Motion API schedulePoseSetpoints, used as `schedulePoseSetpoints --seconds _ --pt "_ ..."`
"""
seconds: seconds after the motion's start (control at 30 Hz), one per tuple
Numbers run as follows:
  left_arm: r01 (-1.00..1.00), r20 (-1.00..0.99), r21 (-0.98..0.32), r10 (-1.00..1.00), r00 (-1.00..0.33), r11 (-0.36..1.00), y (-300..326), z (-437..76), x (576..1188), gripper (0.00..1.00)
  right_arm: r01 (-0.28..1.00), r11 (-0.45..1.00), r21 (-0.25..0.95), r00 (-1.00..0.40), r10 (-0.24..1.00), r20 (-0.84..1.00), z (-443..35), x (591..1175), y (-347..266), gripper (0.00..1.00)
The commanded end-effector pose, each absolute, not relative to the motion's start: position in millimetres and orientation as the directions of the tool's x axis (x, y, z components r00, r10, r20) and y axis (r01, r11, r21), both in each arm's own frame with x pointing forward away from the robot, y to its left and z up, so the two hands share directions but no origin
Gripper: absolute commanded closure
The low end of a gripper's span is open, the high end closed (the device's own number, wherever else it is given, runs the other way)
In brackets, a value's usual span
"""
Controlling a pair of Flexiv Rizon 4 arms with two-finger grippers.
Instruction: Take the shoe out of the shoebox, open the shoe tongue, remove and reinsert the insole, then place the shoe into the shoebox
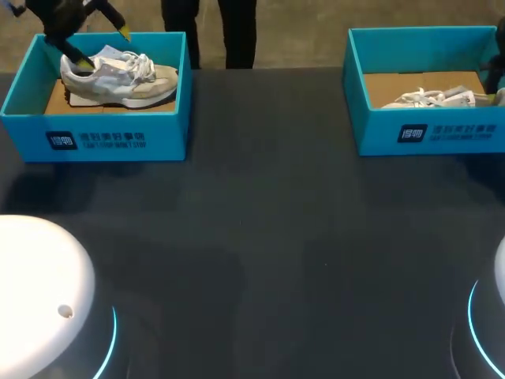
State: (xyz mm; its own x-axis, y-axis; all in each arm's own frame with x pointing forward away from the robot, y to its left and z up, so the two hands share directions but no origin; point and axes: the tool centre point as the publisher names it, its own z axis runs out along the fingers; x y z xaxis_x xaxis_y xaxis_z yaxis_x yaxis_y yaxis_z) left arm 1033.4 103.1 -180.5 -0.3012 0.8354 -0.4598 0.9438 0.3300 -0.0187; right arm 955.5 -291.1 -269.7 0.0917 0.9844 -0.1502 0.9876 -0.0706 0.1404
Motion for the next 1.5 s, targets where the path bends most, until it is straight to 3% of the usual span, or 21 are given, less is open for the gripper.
schedulePoseSetpoints --seconds 0.03,0.1,0.2,0.3,0.5,0.77,1.17,1.5 --pt "0.992 -0.307 -0.031 0.943 -0.127 0.123 106.9 -175.5 1043.7 0.00 0.986 -0.046 0.163 0.067 0.990 -0.127 -267.2 946.2 -290.5 0.26" --pt "0.995 -0.281 -0.013 0.954 -0.101 0.101 108.3 -175.5 1044.9 0.00 0.984 -0.016 0.175 0.037 0.992 -0.119 -265.5 941.2 -287.1 0.14" --pt "0.997 -0.242 -0.008 0.968 -0.073 0.074 112.0 -175.3 1050.0 0.00 0.984 0.030 0.178 -0.008 0.992 -0.124 -262.7 931.3 -280.8 0.21" --pt "0.999 -0.190 0.001 0.980 -0.051 0.052 114.4 -175.1 1052.4 0.00 0.983 0.058 0.172 -0.038 0.992 -0.121 -260.4 922.7 -276.6 0.20" --pt "0.998 -0.180 0.007 0.982 -0.054 0.056 116.6 -173.9 1055.8 0.00 0.976 0.131 0.171 -0.120 0.990 -0.076 -255.1 898.6 -265.2 0.00" --pt "0.998 -0.180 0.007 0.982 -0.054 0.056 116.6 -173.9 1055.8 0.00 0.942 0.275 0.192 -0.278 0.961 -0.012 -248.1 882.3 -238.7 0.00" --pt "0.998 -0.167 0.023 0.985 -0.051 0.056 109.3 -184.8 1059.6 0.00 0.942 0.275 0.192 -0.278 0.961 -0.012 -248.1 882.3 -238.7 0.00" --pt "0.993 -0.099 0.085 0.993 -0.071 0.080 160.2 -199.5 1106.4 0.00 0.942 0.275 0.192 -0.278 0.961 -0.012 -248.1 882.3 -238.7 0.00"
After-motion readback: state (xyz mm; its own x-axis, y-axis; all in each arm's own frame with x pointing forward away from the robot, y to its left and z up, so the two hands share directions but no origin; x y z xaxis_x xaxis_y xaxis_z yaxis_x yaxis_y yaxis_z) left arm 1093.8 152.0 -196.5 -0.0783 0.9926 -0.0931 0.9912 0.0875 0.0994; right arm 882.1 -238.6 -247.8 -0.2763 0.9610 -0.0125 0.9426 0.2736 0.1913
